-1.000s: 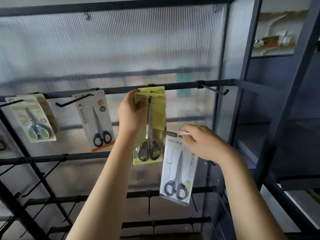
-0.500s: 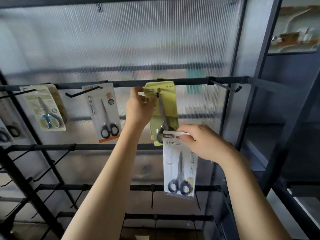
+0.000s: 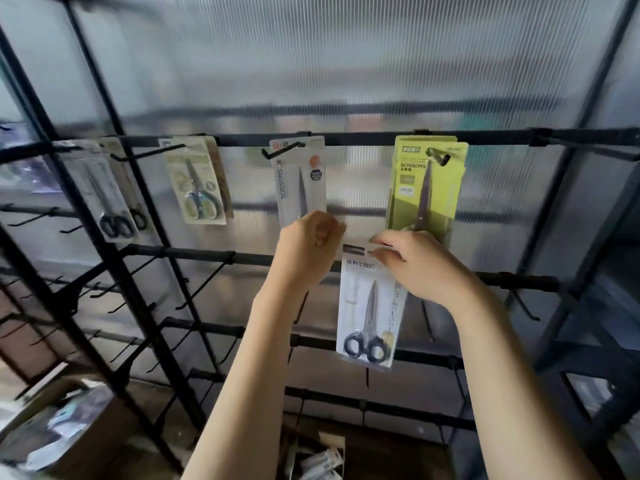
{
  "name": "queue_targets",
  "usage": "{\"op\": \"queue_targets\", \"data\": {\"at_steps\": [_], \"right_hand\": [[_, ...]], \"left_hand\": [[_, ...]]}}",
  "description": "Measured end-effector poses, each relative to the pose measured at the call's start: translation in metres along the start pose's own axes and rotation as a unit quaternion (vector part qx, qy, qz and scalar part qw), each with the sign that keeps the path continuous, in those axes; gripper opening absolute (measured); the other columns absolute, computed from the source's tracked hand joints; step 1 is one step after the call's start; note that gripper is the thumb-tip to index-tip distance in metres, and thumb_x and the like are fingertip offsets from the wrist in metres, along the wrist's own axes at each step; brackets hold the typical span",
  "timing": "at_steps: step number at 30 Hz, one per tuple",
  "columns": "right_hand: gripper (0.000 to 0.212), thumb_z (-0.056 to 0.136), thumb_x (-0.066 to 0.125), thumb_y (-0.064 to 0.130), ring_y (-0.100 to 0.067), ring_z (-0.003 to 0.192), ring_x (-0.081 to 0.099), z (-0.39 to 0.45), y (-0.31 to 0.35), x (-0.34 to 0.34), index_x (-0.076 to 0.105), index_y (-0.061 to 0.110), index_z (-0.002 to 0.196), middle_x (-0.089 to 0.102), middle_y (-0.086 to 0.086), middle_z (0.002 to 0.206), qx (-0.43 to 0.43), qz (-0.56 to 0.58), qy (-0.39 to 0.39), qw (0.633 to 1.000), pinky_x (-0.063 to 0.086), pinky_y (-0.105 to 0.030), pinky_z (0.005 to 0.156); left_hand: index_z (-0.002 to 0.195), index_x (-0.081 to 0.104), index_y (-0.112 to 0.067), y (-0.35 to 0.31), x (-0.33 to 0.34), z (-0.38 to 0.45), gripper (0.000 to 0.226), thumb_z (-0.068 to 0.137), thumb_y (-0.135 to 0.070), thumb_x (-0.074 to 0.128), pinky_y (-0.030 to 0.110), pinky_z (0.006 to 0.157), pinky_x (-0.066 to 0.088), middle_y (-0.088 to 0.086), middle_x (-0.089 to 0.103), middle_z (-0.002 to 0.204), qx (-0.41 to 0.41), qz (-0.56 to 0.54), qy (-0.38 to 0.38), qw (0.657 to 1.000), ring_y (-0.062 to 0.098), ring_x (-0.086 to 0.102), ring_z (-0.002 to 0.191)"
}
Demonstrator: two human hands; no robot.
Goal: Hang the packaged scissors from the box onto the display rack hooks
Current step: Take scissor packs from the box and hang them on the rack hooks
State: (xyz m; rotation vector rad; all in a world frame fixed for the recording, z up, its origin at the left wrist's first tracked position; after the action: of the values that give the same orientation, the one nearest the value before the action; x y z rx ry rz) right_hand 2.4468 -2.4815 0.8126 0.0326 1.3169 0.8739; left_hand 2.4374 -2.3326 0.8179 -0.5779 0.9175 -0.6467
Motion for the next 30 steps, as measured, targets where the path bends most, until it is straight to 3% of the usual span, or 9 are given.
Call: {"op": "queue_targets", "data": {"at_steps": [3, 5, 7, 11, 14, 16, 21, 26, 30], "right_hand": [[0.024, 0.099, 0.046, 0.019, -0.013, 0.082, 0.061, 0.009, 0.023, 0.018, 0.062, 0.017, 0.117, 0.066, 0.001, 0.1, -0.008, -0.008, -0.009, 1.0, 0.043, -0.025, 0.066], [0.023, 0.099, 0.046, 0.018, -0.005, 0.063, 0.055, 0.014, 0.036, 0.032, 0.063, 0.018, 0.113, 0.059, 0.009, 0.079, -0.004, -0.008, -0.015, 1.0, 0.037, -0.014, 0.051], [0.022, 0.098, 0.046, 0.016, 0.002, 0.055, 0.046, 0.018, 0.051, 0.046, 0.064, 0.016, 0.112, 0.05, 0.015, 0.069, 0.002, -0.004, -0.021, 1.0, 0.036, -0.008, 0.048], [0.026, 0.098, 0.046, 0.016, 0.005, 0.054, 0.047, 0.021, 0.087, 0.073, 0.063, 0.019, 0.118, 0.055, 0.013, 0.077, 0.008, 0.017, -0.024, 1.0, 0.036, -0.003, 0.051], [0.022, 0.098, 0.048, 0.016, 0.009, 0.056, 0.05, 0.019, 0.113, 0.094, 0.065, 0.018, 0.11, 0.053, 0.018, 0.071, 0.004, 0.027, -0.018, 0.999, 0.036, -0.003, 0.055], [0.019, 0.097, 0.049, 0.017, 0.004, 0.061, 0.05, 0.018, 0.125, 0.106, 0.066, 0.019, 0.107, 0.058, 0.012, 0.075, -0.001, 0.024, -0.012, 1.0, 0.038, -0.006, 0.057], [0.011, 0.093, 0.058, 0.029, -0.002, 0.051, 0.045, 0.025, 0.137, 0.118, 0.067, 0.021, 0.093, 0.059, 0.006, 0.068, -0.01, 0.043, -0.026, 0.999, 0.036, -0.012, 0.052], [0.012, 0.091, 0.06, 0.032, -0.002, 0.056, 0.047, 0.036, 0.144, 0.126, 0.066, 0.022, 0.086, 0.056, 0.009, 0.063, -0.049, 0.058, -0.037, 0.996, 0.036, -0.014, 0.053], [0.015, 0.09, 0.06, 0.033, -0.006, 0.059, 0.051, 0.039, 0.154, 0.144, 0.066, 0.023, 0.081, 0.059, 0.008, 0.064, -0.083, 0.08, -0.045, 0.992, 0.036, -0.016, 0.053]], "left_hand": [[0.102, 0.068, -0.012, 0.02, -0.015, -0.011, 0.02, 0.092, -0.026, 0.058, 0.0, 0.069, 0.042, -0.005, 0.067, 0.089, 0.006, 0.019, 0.03, 0.999, 0.007, 0.063, 0.083], [0.107, 0.067, -0.011, 0.036, -0.026, -0.015, 0.022, 0.092, -0.025, 0.059, -0.001, 0.069, 0.043, -0.004, 0.068, 0.092, 0.002, 0.017, 0.056, 0.998, 0.005, 0.062, 0.082], [0.109, 0.065, -0.011, 0.051, -0.042, -0.019, 0.023, 0.09, -0.024, 0.062, 0.003, 0.07, 0.045, -0.004, 0.068, 0.091, -0.002, 0.015, 0.068, 0.998, 0.004, 0.062, 0.08], [0.112, 0.062, -0.014, 0.075, -0.073, -0.026, 0.028, 0.085, -0.019, 0.068, 0.015, 0.072, 0.049, -0.009, 0.062, 0.085, 0.006, 0.017, 0.093, 0.996, 0.007, 0.06, 0.076], [0.098, 0.068, -0.011, 0.095, -0.092, -0.034, 0.015, 0.084, -0.017, 0.068, 0.028, 0.072, 0.051, -0.004, 0.065, 0.081, 0.012, 0.034, 0.096, 0.995, 0.015, 0.06, 0.074], [0.089, 0.068, -0.005, 0.109, -0.102, -0.04, 0.013, 0.085, -0.017, 0.067, 0.034, 0.072, 0.051, 0.004, 0.065, 0.081, 0.007, 0.033, 0.082, 0.996, 0.02, 0.059, 0.074], [0.085, 0.062, -0.012, 0.131, -0.12, -0.054, 0.007, 0.088, -0.019, 0.064, 0.03, 0.072, 0.05, -0.002, 0.066, 0.08, -0.022, -0.032, 0.072, 0.997, 0.017, 0.062, 0.079], [0.083, 0.057, 0.001, 0.147, -0.132, -0.063, 0.019, 0.089, -0.016, 0.063, 0.014, 0.054, 0.036, 0.014, 0.062, 0.074, -0.051, -0.061, 0.006, 0.997, 0.015, 0.046, 0.062], [0.085, 0.058, -0.009, 0.166, -0.146, -0.075, 0.01, 0.092, -0.017, 0.059, 0.015, 0.054, 0.037, 0.005, 0.063, 0.072, -0.069, -0.096, -0.045, 0.992, 0.013, 0.049, 0.06]]}}
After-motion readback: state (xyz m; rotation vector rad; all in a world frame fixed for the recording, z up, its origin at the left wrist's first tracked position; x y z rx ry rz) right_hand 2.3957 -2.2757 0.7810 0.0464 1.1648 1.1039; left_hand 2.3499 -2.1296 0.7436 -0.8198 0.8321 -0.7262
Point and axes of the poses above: each hand's wrist, its own z-axis towards the middle knuckle, its own x-axis out of the palm, y = z × x, the point moved 8 cm from there along z, towards the middle knuckle
